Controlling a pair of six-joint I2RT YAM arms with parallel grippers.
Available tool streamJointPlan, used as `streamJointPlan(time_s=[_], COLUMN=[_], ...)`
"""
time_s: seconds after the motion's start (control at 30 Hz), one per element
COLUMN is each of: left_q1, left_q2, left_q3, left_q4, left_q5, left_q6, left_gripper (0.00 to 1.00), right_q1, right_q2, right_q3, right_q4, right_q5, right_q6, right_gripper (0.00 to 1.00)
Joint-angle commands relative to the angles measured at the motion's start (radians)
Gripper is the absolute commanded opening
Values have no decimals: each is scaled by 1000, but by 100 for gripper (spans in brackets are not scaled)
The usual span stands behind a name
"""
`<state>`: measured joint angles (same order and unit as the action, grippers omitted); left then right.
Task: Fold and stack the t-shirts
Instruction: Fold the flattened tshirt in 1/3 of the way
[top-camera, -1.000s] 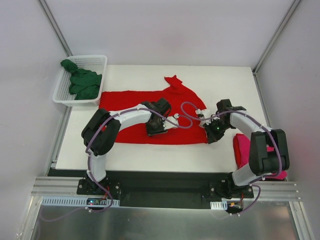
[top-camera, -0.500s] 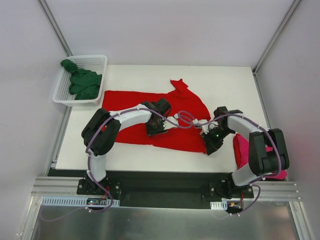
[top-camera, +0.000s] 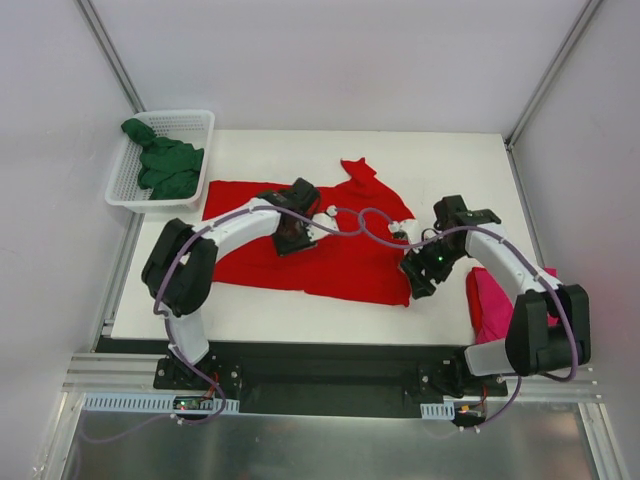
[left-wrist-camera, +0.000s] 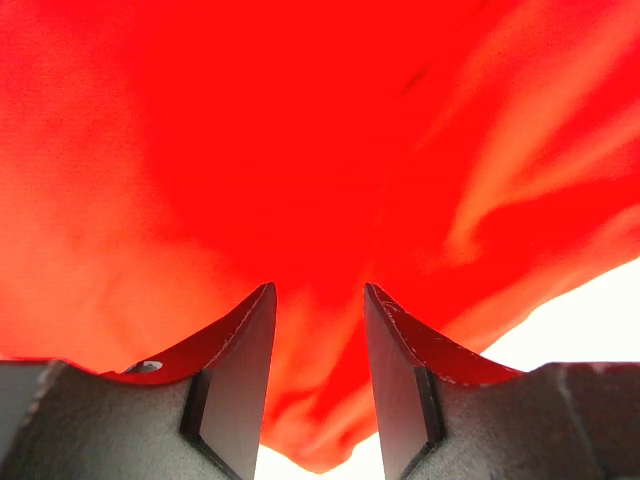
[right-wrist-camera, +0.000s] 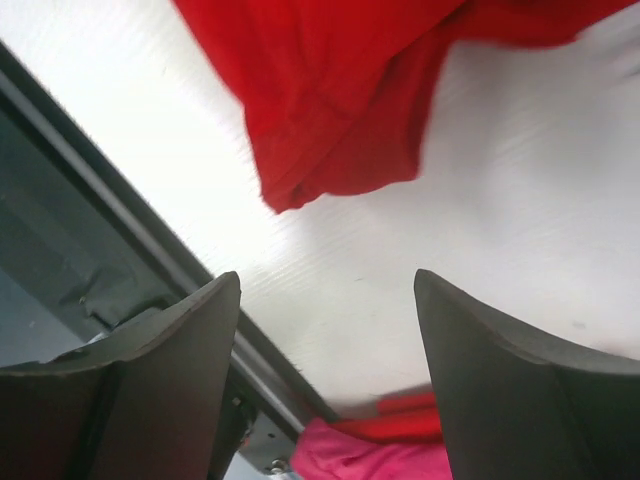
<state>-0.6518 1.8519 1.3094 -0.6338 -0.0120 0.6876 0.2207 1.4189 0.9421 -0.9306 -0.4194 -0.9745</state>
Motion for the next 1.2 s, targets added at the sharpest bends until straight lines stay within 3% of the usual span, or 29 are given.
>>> streamJointPlan(time_s=[0.0, 0.13, 0.37, 0.47, 0.5, 0.53, 0.6, 0.83, 0.87, 1.17], left_q1=[112, 194, 222, 244, 251, 273, 288, 331, 331, 336], left_q2=[-125, -126, -112, -106, -102, -96, -92, -95, -99, -140], left_q3=[2, -13, -125, -159, -168, -173, -191, -242, -254, -320], left_q4=[-23, 2, 49, 60, 60, 60, 60, 62, 62, 65], left_q5=[-81, -109, -109, -105, -103, -102, -100, -95, -92, -57], left_q6=[-26, -46, -43, -40, -39, -37, -17, 16, 20, 13], left_gripper=[40, 40, 40, 41, 41, 41, 41, 41, 41, 41], right_q1=[11, 40, 130, 199, 215, 229, 270, 319, 328, 347], right_q2=[-48, -6, 37, 58, 57, 55, 54, 89, 94, 100], right_q3=[119, 141, 70, 61, 57, 50, 52, 46, 38, -16], right_q4=[18, 59, 214, 246, 259, 263, 266, 265, 263, 320], right_q5=[33, 16, -12, 30, 53, 62, 79, 119, 129, 343], right_q6=[63, 86, 109, 125, 126, 129, 138, 149, 145, 142], right_gripper=[74, 73, 67, 53, 40, 34, 29, 30, 36, 42])
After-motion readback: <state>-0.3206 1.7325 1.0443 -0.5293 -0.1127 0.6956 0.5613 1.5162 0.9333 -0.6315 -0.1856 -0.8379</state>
